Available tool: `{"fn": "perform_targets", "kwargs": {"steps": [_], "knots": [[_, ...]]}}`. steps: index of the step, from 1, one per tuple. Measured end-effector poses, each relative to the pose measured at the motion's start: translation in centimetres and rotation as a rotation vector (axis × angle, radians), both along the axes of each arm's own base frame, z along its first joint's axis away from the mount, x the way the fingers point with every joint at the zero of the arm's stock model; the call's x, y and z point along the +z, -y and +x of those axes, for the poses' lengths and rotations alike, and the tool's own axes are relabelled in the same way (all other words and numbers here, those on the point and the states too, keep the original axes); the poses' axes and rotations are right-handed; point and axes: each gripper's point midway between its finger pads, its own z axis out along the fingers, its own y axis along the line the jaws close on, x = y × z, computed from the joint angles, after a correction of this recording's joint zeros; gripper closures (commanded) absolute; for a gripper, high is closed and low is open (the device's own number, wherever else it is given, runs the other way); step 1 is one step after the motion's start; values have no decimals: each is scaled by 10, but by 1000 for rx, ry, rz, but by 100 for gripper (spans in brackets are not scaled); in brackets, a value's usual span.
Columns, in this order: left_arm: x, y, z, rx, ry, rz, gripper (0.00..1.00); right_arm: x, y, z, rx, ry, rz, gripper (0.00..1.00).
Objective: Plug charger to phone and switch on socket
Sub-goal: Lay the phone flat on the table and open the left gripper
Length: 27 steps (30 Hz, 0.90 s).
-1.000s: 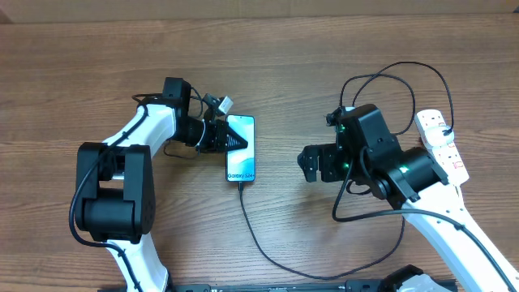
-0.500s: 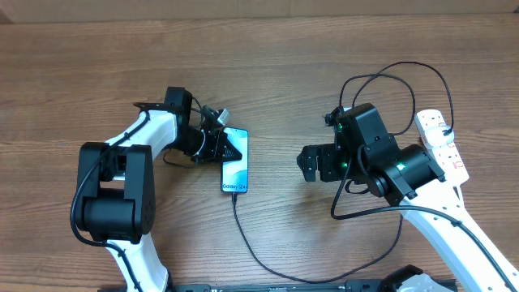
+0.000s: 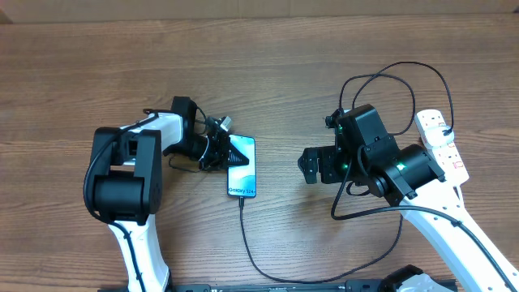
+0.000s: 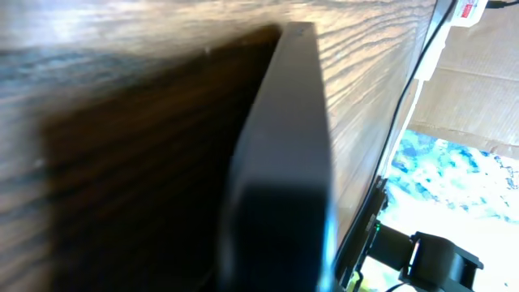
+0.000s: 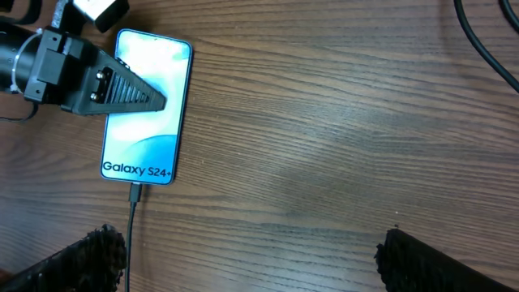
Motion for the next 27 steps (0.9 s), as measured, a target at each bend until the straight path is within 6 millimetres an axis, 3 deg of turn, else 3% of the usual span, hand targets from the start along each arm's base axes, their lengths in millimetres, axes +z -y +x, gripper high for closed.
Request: {"fn": "perform_targets", "kwargs": {"steps": [16, 27], "knots": [[-1, 0, 1, 2, -12, 13, 83, 2, -2, 3, -1, 15, 7, 0], [0, -2, 4, 15, -36, 117, 77, 3, -2, 5, 0, 21, 10, 0]]}}
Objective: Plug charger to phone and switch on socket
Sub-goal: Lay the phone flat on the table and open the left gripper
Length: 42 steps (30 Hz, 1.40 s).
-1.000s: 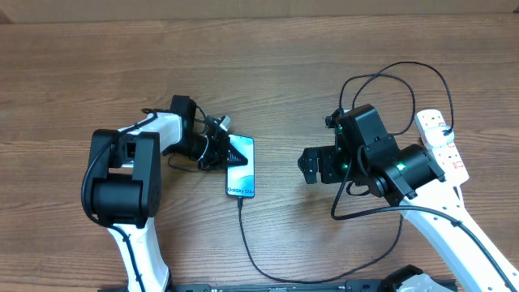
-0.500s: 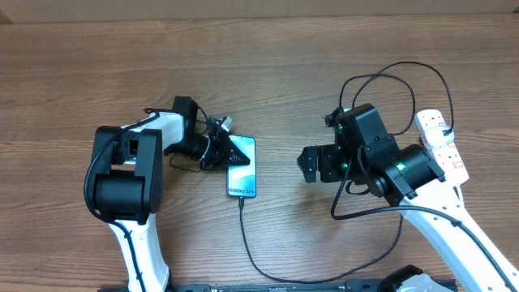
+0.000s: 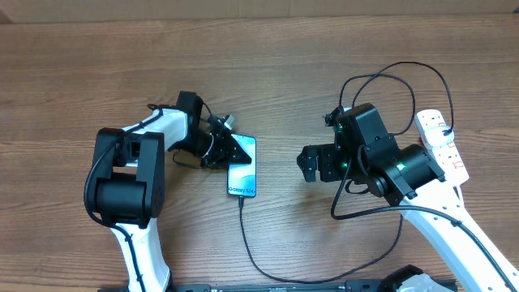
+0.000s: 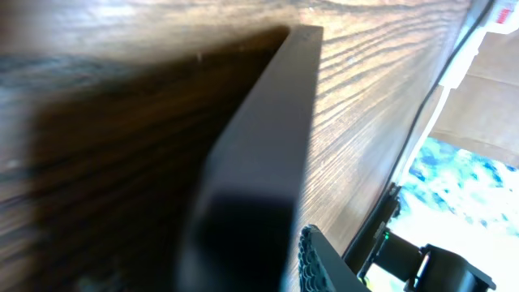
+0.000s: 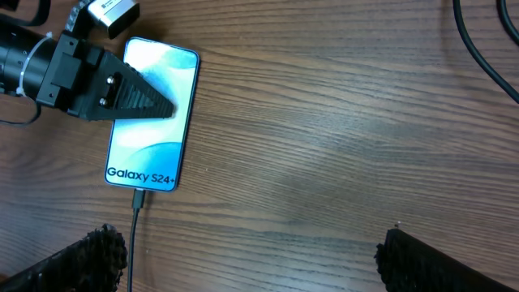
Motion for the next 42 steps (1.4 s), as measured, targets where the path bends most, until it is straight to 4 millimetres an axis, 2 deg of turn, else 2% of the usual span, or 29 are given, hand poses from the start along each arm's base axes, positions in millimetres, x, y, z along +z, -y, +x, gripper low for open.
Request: {"fn": "perform_targets", "kwargs": {"steps": [9, 17, 23, 30, 42], "knots": [[1, -20, 13, 7, 16, 175, 74, 0, 0, 1, -1, 3, 1, 0], [1, -27, 14, 5, 20, 226, 73, 0, 0, 1, 0, 3, 2, 0], [1, -30, 13, 3, 18, 243, 72, 0, 0, 1, -1, 3, 2, 0], [3, -28, 13, -9, 28, 227, 65, 0, 0, 1, 0, 4, 2, 0], [4, -26, 12, -55, 64, 203, 61, 1, -1, 2, 0, 10, 5, 0]]}}
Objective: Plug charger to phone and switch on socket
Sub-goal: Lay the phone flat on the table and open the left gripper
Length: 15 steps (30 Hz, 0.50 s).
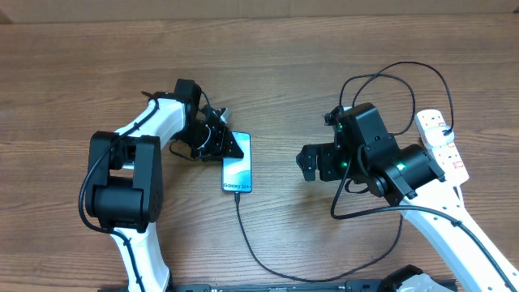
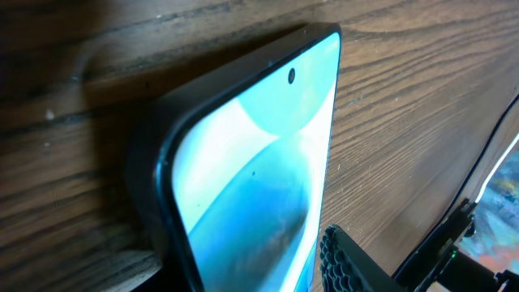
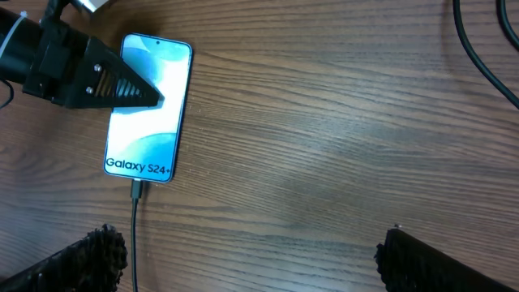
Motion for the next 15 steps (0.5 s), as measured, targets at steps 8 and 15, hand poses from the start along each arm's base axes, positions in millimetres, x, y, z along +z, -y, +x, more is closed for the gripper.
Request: {"fn": "perform_targets", "kwargs": {"steps": [8, 15], "knots": [[-1, -1, 0, -5, 5, 11, 61, 1, 0, 1, 0, 4, 2, 0], [-2, -6, 3, 40, -9, 49, 60, 1, -1, 2, 0, 11, 5, 0]]}}
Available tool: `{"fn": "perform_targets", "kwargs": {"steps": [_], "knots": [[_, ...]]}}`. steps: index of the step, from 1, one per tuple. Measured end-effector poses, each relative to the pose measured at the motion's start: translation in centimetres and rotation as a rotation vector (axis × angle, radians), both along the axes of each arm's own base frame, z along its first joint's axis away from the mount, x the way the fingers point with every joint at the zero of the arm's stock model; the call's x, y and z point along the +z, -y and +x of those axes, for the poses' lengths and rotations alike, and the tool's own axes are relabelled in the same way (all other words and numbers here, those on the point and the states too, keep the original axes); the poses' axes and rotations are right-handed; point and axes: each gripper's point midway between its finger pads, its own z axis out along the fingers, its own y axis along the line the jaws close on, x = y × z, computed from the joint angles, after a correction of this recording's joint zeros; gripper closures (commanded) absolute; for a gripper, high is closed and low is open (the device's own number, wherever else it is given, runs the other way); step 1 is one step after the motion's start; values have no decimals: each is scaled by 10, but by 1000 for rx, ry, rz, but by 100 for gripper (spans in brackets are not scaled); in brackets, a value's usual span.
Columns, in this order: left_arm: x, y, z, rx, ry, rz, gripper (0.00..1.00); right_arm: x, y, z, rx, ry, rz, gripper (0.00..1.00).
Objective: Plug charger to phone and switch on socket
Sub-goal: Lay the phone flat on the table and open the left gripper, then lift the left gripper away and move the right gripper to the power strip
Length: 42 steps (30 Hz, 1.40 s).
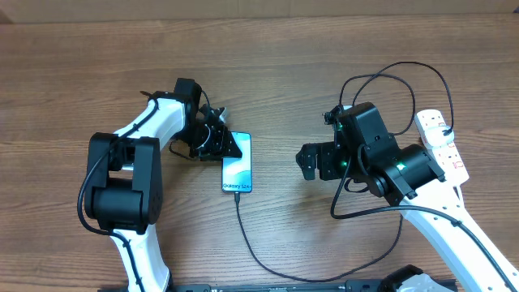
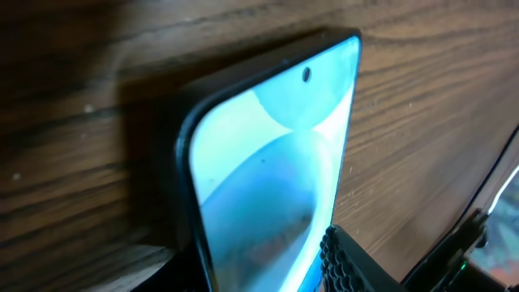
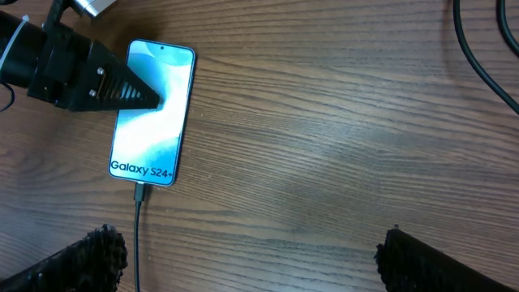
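Note:
The phone (image 1: 238,166) lies on the wooden table, screen lit, with the charger cable (image 1: 246,239) plugged into its bottom end (image 3: 139,193). My left gripper (image 1: 229,148) is at the phone's top left corner. One finger (image 2: 357,264) sits against the lit screen (image 2: 268,170); the other is hidden in the dark. My right gripper (image 1: 310,164) hovers open to the right of the phone (image 3: 152,113), its fingers (image 3: 438,264) wide apart over bare wood. The white socket strip (image 1: 442,142) lies at the far right.
A loop of black cable (image 1: 405,73) arcs behind my right arm towards the socket strip, and shows again as the cable (image 3: 478,40). The charger cable trails off the table's front edge (image 1: 324,280). A cardboard wall (image 1: 259,6) lines the back.
Barely anything moved. My left gripper's finger sits a little further back from the phone's top corner, and the right wrist view has shifted slightly. The phone and cable lie as before.
First my left wrist saw the phone edge-on, with no finger in view. Then one finger showed beside it. Later the phone lay a little further left and straighter, its lit screen in the left wrist view. My right gripper stayed open beside it throughout.

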Motion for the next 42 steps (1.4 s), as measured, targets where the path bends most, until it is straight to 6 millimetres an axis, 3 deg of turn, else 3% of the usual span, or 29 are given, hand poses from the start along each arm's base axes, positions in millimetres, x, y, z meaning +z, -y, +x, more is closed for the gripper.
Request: {"fn": "perform_targets", "kwargs": {"steps": [15, 22, 28, 31, 36, 39, 42], "knots": [[3, 0, 7, 73, -19, -23, 60, 3, -3, 5, -16, 15, 24, 0], [11, -2, 31, 76, -8, 15, 42, 11, -11, 13, -40, 42, 83, 0], [22, -30, 44, 65, -49, 207, 40, 14, -12, 17, -52, 55, 92, 0], [44, -42, 47, 57, -55, 286, 40, 4, 1, 10, -111, 10, 41, 0], [98, -55, 55, 68, 48, 355, 40, -12, 50, 1, -358, -74, -84, 0], [149, -58, 52, 90, 179, 359, 39, -15, 79, 2, -509, -95, -120, 0], [220, -56, 39, 110, 372, 345, 35, -15, 109, 7, -657, -103, -122, 0]]}}
